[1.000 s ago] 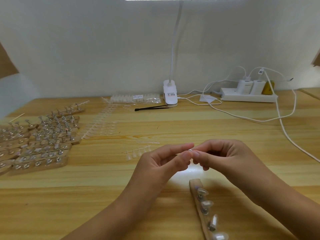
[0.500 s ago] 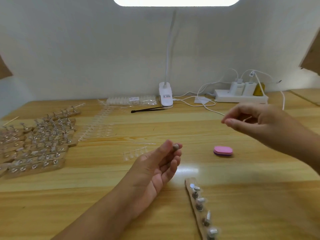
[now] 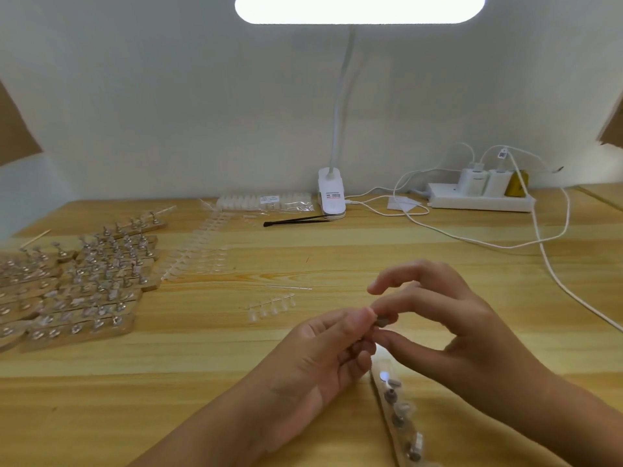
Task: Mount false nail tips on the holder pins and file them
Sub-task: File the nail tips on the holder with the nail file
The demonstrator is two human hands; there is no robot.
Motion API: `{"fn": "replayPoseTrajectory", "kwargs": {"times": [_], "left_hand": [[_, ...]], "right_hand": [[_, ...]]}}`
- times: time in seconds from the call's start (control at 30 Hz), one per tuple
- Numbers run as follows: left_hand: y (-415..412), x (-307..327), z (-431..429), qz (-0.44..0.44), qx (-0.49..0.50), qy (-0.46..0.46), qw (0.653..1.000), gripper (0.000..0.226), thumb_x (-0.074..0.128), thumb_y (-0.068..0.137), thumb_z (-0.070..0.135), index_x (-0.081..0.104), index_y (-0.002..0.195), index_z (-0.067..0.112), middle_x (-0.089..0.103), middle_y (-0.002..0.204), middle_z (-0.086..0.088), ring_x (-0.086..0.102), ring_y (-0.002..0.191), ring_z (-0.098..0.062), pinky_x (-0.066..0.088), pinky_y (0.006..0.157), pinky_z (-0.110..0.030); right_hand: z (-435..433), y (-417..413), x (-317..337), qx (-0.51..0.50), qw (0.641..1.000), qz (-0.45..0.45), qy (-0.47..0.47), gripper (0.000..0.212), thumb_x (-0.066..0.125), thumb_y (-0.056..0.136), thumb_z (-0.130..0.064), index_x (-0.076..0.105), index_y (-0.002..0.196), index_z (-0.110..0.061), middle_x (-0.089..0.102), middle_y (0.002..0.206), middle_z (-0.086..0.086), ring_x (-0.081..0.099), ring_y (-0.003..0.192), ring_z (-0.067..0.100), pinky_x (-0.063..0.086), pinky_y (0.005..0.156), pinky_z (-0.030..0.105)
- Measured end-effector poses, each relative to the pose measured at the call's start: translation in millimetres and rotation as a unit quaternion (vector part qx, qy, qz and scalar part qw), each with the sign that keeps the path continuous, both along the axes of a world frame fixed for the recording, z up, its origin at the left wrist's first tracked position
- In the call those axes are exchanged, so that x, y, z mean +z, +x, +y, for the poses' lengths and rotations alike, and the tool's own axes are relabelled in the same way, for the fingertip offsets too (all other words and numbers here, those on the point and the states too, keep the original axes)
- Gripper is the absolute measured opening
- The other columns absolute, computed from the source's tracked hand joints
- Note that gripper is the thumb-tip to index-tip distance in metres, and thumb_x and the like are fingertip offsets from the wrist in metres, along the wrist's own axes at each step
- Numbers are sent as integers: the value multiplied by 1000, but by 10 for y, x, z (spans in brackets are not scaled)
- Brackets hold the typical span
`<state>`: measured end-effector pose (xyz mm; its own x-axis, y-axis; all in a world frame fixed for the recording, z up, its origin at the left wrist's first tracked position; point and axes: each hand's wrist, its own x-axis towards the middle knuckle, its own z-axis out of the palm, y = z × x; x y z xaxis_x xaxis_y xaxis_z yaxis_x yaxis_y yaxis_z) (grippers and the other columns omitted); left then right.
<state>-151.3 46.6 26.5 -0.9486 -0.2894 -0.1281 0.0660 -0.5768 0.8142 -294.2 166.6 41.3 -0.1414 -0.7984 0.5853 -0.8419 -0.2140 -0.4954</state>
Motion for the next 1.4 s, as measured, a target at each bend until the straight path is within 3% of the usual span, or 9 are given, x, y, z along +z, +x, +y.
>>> {"fn": "replayPoseTrajectory", "kwargs": {"times": [0.23, 0.73, 0.87, 1.0, 1.07, 1.13, 1.2, 1.3, 1.4], "left_hand": [[-10, -24, -1, -13, -7, -23, 1000, 58, 95, 54, 42, 77, 96, 5, 58, 74, 2, 53, 65, -4, 49, 61, -12], [-16, -36, -22, -10, -9, -47, 999, 52, 94, 53, 46, 78, 86, 10, 57, 74, 2, 52, 65, -3, 47, 60, -13], [-28, -26, -37, -2, -14, -4, 1000, 54, 96, 49, 40, 79, 87, 6, 61, 74, 4, 52, 64, -3, 47, 58, -12], [-55, -40, -59, -7, 14, 38, 999, 57, 99, 45, 35, 79, 89, 5, 55, 71, 3, 50, 62, -5, 47, 55, -13], [-60, -50, -71, -8, 24, 42, 999, 56, 99, 45, 36, 79, 87, 5, 54, 70, 3, 50, 61, -5, 46, 54, -13], [-67, -59, -76, -11, 36, 37, 999, 57, 99, 44, 38, 79, 86, 6, 53, 69, 3, 49, 60, -5, 45, 52, -13], [-77, -71, -74, -13, 57, 23, 998, 60, 99, 40, 41, 79, 84, 5, 52, 67, 3, 48, 58, -4, 44, 51, -13], [-92, -83, -50, -24, 104, -41, 993, 66, 98, 34, 49, 80, 83, 8, 53, 64, 5, 46, 55, -4, 42, 50, -13], [-93, -91, -20, -21, 130, -94, 987, 55, 93, 43, 49, 80, 82, 13, 54, 62, 9, 44, 54, -3, 41, 53, -13]], "right_hand": [[-8, -1, -59, -24, 999, 1, -29, 13, 63, 86, -38, 72, 85, -30, 54, 109, -21, 57, 102, 18, 48, 83, 44], [29, -14, 44, 4, 1000, 0, -21, 11, 64, 86, -43, 70, 94, -39, 59, 110, -20, 57, 109, 14, 45, 87, 26], [158, -507, 172, -21, 999, 12, 39, 43, 65, 83, -55, 59, 124, -46, 66, 108, -20, 62, 104, 4, 47, 86, 14], [218, -878, 23, -138, 965, 68, 214, 52, 59, 70, -67, 55, 119, -49, 57, 104, -26, 52, 101, -7, 46, 84, 20], [170, -860, -70, -122, 958, 76, 250, 35, 53, 72, -61, 57, 105, -52, 56, 101, -23, 53, 96, -5, 44, 80, 19], [150, -754, -47, -109, 968, 40, 222, 26, 53, 73, -60, 62, 95, -51, 60, 96, -21, 59, 91, 0, 48, 75, 18], [149, -622, 44, -64, 984, -81, 144, 27, 63, 71, -54, 72, 92, -41, 68, 96, -18, 66, 89, 3, 54, 74, 18], [126, -335, 172, 27, 966, -255, 25, 25, 73, 71, -35, 72, 96, -36, 75, 96, -6, 72, 89, 9, 54, 72, 13], [100, -62, 174, 40, 977, -206, -49, 21, 73, 84, -29, 69, 104, -31, 72, 99, -6, 71, 93, 13, 54, 82, 17]]}}
